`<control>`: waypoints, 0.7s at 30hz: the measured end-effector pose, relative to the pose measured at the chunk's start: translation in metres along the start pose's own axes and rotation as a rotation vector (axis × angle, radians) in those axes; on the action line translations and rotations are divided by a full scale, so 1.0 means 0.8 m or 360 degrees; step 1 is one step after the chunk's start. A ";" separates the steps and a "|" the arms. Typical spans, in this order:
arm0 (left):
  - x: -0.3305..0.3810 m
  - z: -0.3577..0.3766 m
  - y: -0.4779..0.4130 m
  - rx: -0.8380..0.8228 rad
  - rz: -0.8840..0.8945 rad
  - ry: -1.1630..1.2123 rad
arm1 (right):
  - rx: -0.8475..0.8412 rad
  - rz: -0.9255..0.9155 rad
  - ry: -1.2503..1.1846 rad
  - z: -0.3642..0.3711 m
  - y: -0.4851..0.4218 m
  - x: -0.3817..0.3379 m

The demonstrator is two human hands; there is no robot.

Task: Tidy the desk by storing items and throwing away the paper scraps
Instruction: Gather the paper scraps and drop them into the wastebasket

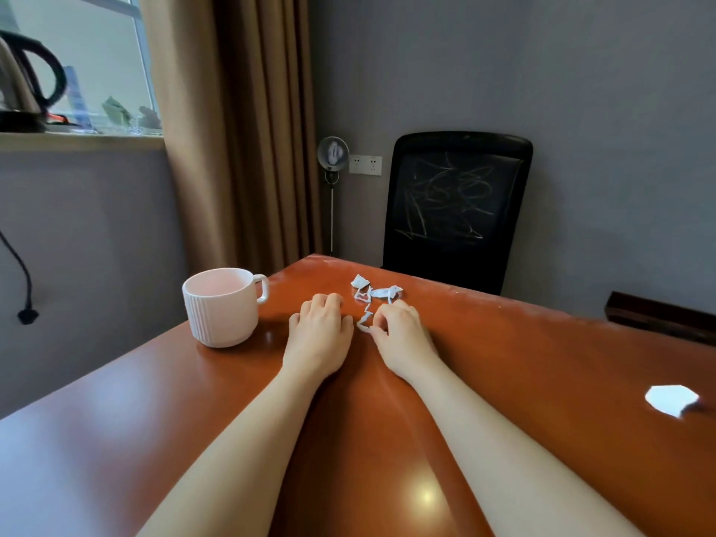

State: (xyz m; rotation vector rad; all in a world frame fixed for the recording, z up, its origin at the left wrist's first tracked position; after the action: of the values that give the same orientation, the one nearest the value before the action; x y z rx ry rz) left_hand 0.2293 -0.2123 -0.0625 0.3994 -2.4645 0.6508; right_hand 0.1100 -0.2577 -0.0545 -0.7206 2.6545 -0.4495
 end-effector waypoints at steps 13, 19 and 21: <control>-0.006 0.047 -0.106 -0.0146 0.0215 -0.0109 | 0.0022 -0.0017 0.0028 0.029 -0.089 0.032; -0.011 0.061 -0.130 -0.0291 0.0220 -0.0073 | -0.0022 -0.0007 0.0046 0.043 -0.108 0.036; -0.009 0.059 -0.132 -0.0253 0.0252 -0.0041 | 0.0041 -0.0027 0.0027 0.045 -0.113 0.036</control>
State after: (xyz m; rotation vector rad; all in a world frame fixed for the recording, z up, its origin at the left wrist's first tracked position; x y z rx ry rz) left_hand 0.2573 -0.3246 -0.0633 0.1535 -2.5686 0.5105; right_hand 0.1391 -0.3546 -0.0586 -0.7350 2.6551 -0.4959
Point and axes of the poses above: each hand's wrist, its own y-axis away from the middle knuckle, its own z-axis out of the palm, x = y × z, the point moved 4 cm from there along -y, towards the middle knuckle, and after that the axes turned 13 degrees about y, right-handed, at the moved point
